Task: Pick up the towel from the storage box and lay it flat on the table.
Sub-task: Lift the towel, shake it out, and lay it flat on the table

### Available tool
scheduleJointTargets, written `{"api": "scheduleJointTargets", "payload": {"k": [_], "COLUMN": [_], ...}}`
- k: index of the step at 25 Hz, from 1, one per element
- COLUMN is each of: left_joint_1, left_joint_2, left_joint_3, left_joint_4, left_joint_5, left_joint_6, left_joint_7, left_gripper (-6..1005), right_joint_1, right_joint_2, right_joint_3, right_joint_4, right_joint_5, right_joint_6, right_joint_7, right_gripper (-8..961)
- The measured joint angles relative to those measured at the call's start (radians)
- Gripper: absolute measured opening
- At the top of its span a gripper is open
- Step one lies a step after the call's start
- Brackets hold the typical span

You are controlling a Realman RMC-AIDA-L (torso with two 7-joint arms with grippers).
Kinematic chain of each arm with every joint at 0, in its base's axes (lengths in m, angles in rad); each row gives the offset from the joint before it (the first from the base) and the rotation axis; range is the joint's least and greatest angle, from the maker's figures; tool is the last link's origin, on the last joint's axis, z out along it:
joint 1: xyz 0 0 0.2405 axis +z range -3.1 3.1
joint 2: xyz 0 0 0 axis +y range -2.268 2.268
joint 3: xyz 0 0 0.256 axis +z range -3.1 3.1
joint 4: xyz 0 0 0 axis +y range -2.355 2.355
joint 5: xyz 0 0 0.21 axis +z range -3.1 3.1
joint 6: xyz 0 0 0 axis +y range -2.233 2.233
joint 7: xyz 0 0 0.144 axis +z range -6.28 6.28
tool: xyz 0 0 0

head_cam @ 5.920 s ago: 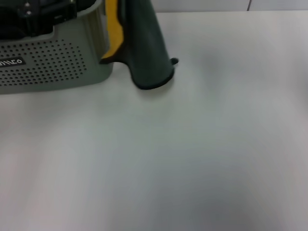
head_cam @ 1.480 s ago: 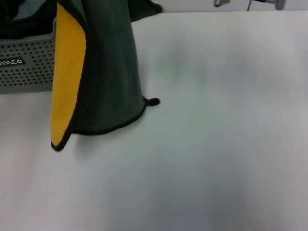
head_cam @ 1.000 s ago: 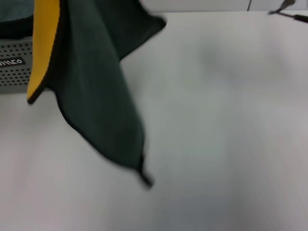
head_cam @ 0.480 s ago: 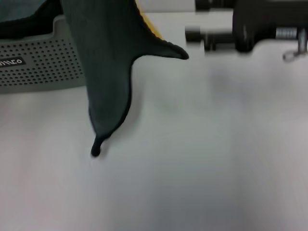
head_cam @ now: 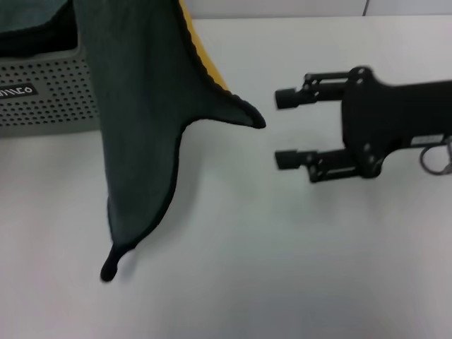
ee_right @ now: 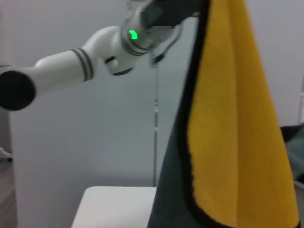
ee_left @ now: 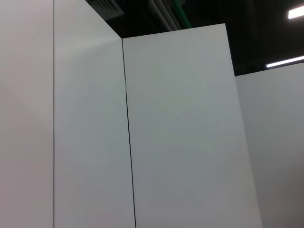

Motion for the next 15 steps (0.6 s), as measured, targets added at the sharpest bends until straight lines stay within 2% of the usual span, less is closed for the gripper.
{"api": "scheduleJointTargets", "payload": {"k": [8, 15], "left_joint_1": [-0.006, -0.008], "left_joint_2": [0.001, 0.002], "left_joint_3": [-0.007, -0.008], "left_joint_4": [-0.008, -0.009], "left_joint_5": [0.012, 0.015], "left_joint_6": [-0.001, 0.0], "left_joint_7": [0.0, 0.0], "left_gripper": [15, 15], "right_joint_1": [-0.009, -0.037], "right_joint_2": [0.002, 0.002], "right_joint_3": [-0.145, -0.156], "right_joint_4": [0.076, 0.064], "right_joint_5": [0.163, 0.242], "right_joint_6": [0.11, 0.134], "right_joint_7": [-0.225, -0.266], "right_gripper": [700, 671]}}
